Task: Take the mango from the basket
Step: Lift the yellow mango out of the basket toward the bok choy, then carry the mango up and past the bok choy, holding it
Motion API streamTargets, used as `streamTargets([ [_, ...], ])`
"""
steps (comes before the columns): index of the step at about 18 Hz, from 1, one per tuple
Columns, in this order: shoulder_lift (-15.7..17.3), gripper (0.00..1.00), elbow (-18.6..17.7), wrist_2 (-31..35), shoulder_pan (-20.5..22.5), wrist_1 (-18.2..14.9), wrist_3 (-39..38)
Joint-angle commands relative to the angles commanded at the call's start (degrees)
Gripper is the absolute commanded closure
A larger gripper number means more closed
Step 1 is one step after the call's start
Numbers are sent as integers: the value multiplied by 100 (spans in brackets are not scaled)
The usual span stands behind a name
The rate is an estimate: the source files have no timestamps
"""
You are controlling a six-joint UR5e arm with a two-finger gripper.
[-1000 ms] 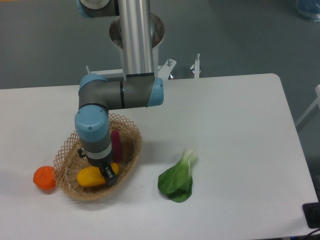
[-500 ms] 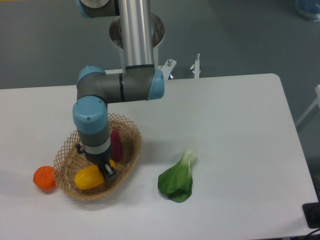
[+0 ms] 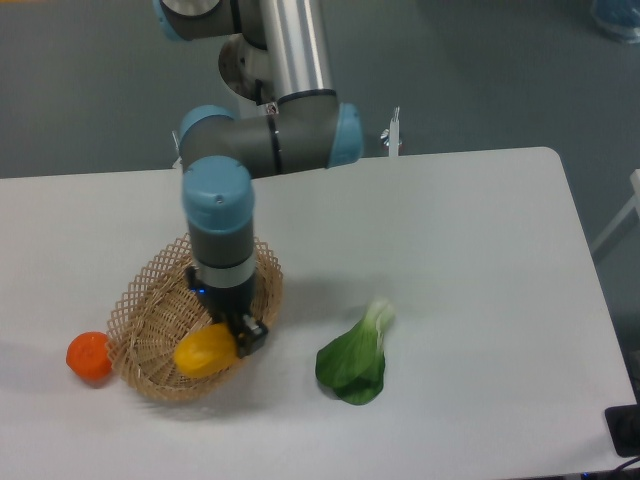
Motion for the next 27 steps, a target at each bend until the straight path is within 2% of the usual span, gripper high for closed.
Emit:
streamTargets([
  [5,36,59,114,0,528,-325,88],
  [8,115,59,114,17,862,-317,359],
  [17,97,60,176,298,1398,-325,835],
  [20,71,60,167,474,1661,-369,1395],
  [24,71,60,290,475,1969,-729,1836],
  [27,10,60,378,483,2014,-800,1899],
])
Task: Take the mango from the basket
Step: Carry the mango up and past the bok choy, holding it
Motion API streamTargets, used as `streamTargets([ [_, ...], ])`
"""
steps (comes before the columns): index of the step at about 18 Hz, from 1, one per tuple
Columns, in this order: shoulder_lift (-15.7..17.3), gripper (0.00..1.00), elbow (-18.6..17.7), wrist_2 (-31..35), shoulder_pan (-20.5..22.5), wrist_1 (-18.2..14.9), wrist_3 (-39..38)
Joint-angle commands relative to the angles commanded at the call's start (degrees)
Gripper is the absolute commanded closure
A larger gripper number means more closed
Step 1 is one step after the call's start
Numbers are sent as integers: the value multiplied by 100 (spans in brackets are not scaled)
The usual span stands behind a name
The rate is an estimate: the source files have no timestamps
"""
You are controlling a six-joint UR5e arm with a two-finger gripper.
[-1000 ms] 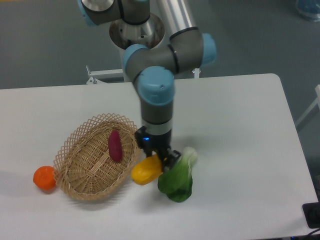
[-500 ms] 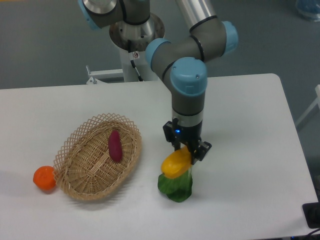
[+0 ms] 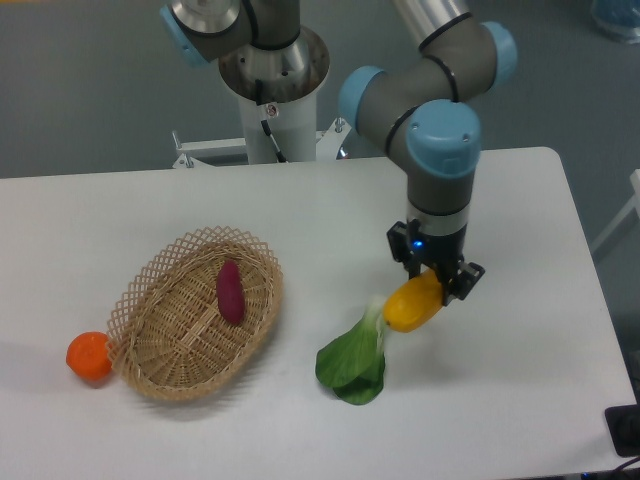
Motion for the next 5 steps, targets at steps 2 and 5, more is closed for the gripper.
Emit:
streamTargets([
  [2,-53,60,26,9,-9,0,0],
  [5,-71,61,62,140,-17,-27,9],
])
